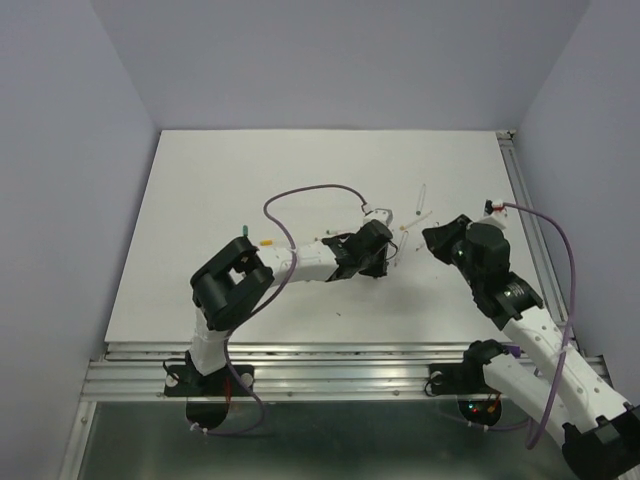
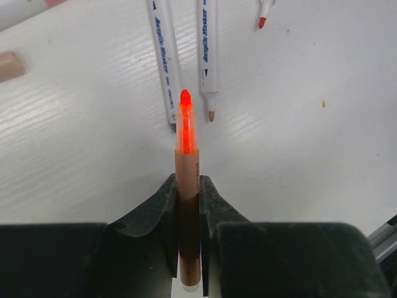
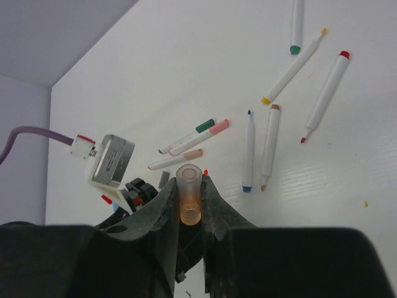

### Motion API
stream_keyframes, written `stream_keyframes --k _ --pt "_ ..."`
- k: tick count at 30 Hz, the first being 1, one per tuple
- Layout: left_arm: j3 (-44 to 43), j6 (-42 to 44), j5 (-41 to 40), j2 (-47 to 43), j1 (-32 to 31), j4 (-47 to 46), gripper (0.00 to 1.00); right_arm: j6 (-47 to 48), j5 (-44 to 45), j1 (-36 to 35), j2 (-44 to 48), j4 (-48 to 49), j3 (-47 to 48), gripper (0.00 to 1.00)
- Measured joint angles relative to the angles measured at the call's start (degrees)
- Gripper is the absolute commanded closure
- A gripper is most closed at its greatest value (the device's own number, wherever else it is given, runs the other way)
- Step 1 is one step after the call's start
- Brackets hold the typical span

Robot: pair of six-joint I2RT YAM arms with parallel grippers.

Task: Open the pen caps

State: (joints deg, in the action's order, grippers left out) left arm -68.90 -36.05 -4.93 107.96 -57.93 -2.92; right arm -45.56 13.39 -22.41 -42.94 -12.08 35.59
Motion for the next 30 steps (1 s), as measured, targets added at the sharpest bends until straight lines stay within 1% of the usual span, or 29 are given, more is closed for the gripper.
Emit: stream_keyframes --k 5,8,12,13,16,20,22,26,29,30 --pt "-8.1 3.0 -0.1 6.2 -0.1 3.9 0.93 -0.7 0.0 0.0 3.1 -3.3 -0.6 0.99" --pt "-11.9 4.0 0.0 9.2 0.3 5.0 0.89 -0.6 0.3 0.0 4.4 -4.2 -0.6 0.99" --pt "-16.4 5.2 0.2 12.5 0.7 7.3 0.78 -0.5 0.4 0.0 4.6 -5.3 -0.6 0.99" --pt "-17.4 5.5 0.1 13.2 0.7 7.8 0.71 -0.5 0.3 0.0 4.6 -5.6 -0.6 0.99" --pt "-19.1 6.1 0.0 14.3 0.8 9.3 0.66 -0.5 0.3 0.0 4.6 -5.7 -0.6 0.99" --pt "-21.4 6.8 -0.1 14.8 0.9 10.9 0.64 -0.5 0.3 0.0 4.6 -5.7 -0.6 0.99" --pt "-21.9 7.0 0.0 14.8 0.9 11.0 0.62 -0.4 0.3 0.0 4.6 -5.7 -0.6 0.99" --pt "-22.0 7.1 0.0 14.8 0.9 11.6 0.61 -0.3 0.1 0.0 4.6 -5.7 -0.6 0.99" --pt "-22.0 7.1 0.0 14.8 0.9 12.2 0.57 -0.2 -0.1 0.0 4.5 -5.7 -0.6 0.99" --pt "-22.0 7.1 0.0 14.8 0.9 12.3 0.52 -0.2 -0.1 0.0 4.4 -5.7 -0.6 0.99"
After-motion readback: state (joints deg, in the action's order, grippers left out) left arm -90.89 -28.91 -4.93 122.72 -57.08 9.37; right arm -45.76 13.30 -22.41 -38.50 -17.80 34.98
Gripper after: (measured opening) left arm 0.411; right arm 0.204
